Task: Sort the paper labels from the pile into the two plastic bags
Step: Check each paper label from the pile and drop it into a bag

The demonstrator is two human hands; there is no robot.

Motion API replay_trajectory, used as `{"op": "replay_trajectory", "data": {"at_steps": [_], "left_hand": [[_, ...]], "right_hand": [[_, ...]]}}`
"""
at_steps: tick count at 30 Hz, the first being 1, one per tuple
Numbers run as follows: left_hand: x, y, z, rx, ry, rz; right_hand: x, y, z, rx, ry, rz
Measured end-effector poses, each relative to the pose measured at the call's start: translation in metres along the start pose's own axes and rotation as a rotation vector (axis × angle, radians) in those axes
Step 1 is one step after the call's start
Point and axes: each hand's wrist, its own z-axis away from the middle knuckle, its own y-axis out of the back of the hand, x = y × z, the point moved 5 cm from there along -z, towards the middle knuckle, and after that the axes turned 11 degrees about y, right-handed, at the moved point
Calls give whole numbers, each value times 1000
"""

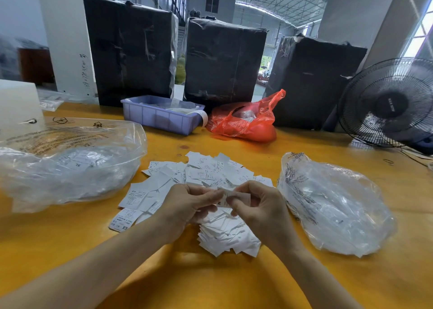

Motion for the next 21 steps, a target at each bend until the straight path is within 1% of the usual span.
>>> {"op": "replay_trajectory", "data": {"at_steps": [4,7,12,16,18,21], "left_hand": [[0,-1,1,2,-11,23],[-1,-1,0,4,-4,24],[-4,-1,0,4,-3,-53],[-5,-1,0,21,16,-24],[-5,-1,-1,32,44,-1],[-5,-2,0,20,75,22]], "right_hand": [[6,-1,-1,-41,-146,-194],[9,-1,1,-64,-208,-266],[10,-1,1,-49,-191,-205],[7,-2,1,-79,-168,-120],[7,1,0,-29,-163,-98],[9,9,-1,94,-174,-131]]}}
